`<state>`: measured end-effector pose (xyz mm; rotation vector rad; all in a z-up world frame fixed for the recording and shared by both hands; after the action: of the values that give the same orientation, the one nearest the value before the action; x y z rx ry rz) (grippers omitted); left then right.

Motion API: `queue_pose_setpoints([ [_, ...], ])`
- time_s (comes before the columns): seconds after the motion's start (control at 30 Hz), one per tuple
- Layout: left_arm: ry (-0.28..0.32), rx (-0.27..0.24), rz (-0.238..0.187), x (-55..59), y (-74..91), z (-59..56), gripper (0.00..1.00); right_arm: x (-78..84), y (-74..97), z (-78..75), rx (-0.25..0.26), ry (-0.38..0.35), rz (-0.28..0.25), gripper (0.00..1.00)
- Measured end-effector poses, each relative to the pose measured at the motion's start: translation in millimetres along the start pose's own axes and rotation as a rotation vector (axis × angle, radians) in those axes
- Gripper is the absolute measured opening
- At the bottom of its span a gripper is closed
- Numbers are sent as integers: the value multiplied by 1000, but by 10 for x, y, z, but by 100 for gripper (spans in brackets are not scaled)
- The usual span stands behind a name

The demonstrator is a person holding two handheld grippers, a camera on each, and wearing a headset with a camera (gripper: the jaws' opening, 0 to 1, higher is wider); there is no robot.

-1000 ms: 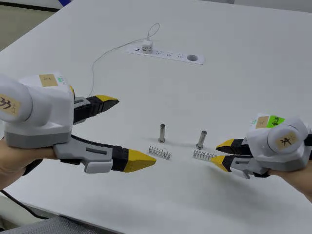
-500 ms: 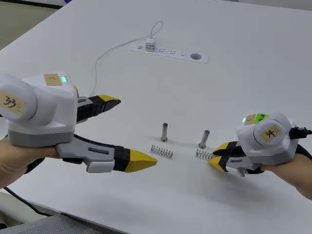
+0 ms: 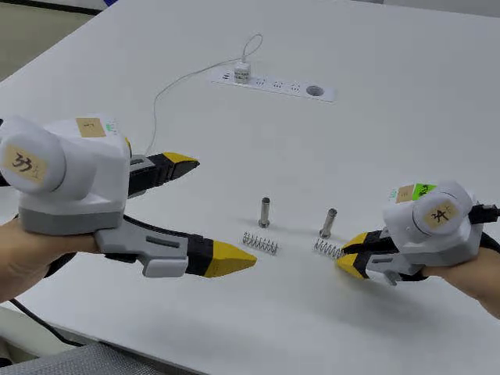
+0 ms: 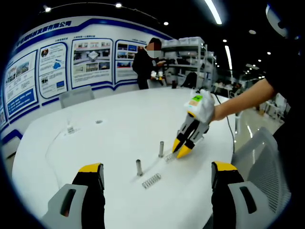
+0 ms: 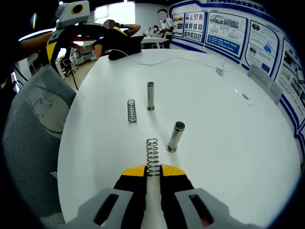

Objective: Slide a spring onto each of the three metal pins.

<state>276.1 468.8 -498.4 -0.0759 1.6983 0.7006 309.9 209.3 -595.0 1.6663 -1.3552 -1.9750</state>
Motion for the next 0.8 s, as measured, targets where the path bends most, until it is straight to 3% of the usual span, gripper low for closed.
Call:
queue_pose_setpoints([
  [0.57,-38,4,14,-33,-156,-39,88,-343,390,106,-27,63,-104,10],
  [0.8,-77,35,28,-68,-289,-96,77,-572,589,173,-37,112,-162,10],
])
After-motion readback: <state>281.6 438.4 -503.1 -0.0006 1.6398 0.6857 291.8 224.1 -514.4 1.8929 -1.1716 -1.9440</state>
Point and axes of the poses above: the centre of the closed fingertips' face, and the gripper's own axes: y roughly backward along the fingers, z roughly to its left, x roughly out of its underside, the point moved 9 cm from there along y, roughly backward along the fingers, and after that the axes turned 3 degrees about x, right-handed, at the moved point
